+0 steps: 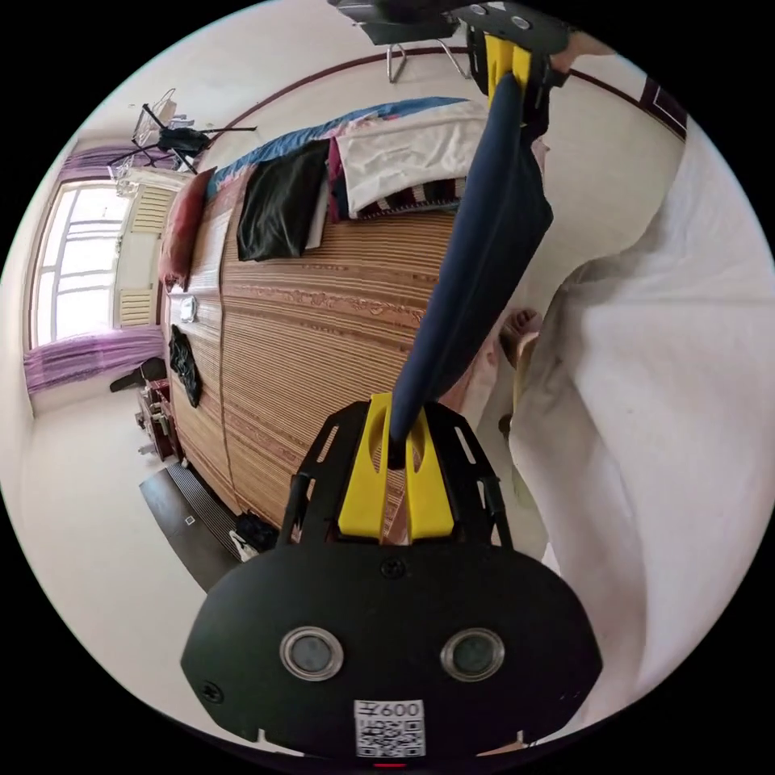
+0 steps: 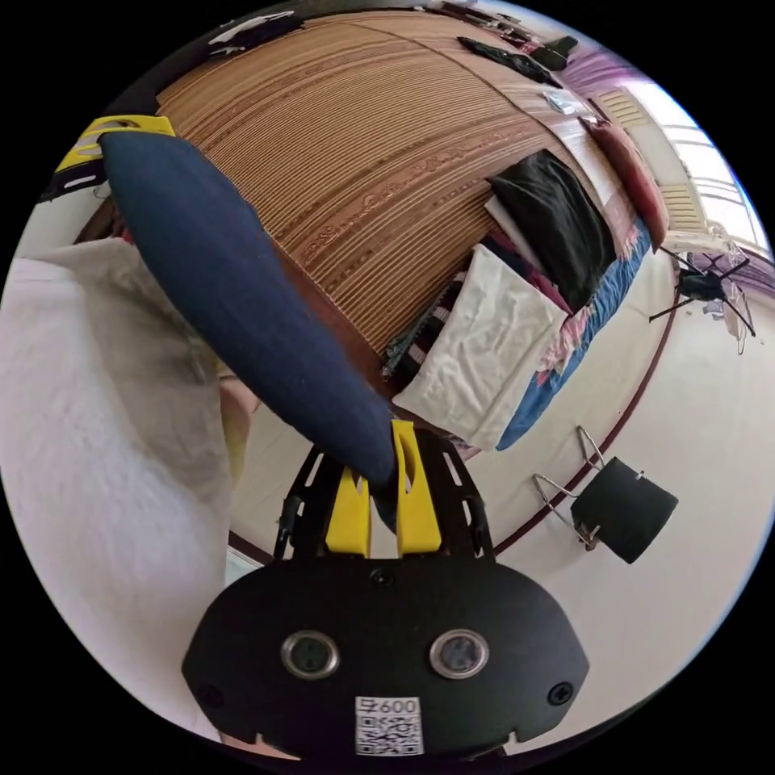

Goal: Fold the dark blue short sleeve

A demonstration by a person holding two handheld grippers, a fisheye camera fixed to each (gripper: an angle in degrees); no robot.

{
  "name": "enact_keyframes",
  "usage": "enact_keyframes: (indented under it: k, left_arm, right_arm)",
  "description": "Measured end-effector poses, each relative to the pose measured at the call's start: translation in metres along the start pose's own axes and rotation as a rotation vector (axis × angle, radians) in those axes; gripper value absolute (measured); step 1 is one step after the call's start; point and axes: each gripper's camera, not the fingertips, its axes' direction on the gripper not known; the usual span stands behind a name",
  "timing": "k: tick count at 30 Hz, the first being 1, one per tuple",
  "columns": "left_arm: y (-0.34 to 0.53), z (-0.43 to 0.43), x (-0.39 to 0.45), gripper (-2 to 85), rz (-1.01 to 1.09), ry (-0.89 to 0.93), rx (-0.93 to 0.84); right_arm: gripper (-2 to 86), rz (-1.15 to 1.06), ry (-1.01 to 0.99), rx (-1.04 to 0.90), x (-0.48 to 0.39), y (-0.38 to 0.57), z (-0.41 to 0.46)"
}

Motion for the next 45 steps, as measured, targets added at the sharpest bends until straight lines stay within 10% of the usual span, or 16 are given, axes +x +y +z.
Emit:
enact_keyframes:
  k: [27, 34, 38, 45]
  left_arm:
    - [-0.321, -0.057, -0.452, 0.5, -0.165, -0.260, 0.224]
    - [-0.349, 0.092, -0.356, 0.5, -0.237, -0.478, 0.253]
    - [-0.371, 0.254, -0.243, 0.7, -0.223, -0.469, 0.156]
    - [-0.275, 0.350, -0.208, 0.4, -0.593, -0.119, -0.219]
  right_arm:
    - [-0.6, -0.167, 0.588, 0.331, 0.475, -0.091, -0.025]
    - [0.2, 0.024, 0.739, 0.537, 0.431, -0.105, 0.153]
    - [2.4, -0.007, 0.699, 0.273, 0.378, -0.131, 0.336]
    - [-0.3, 0.234, 0.472, 0.095, 0.436, 0.004, 0.381]
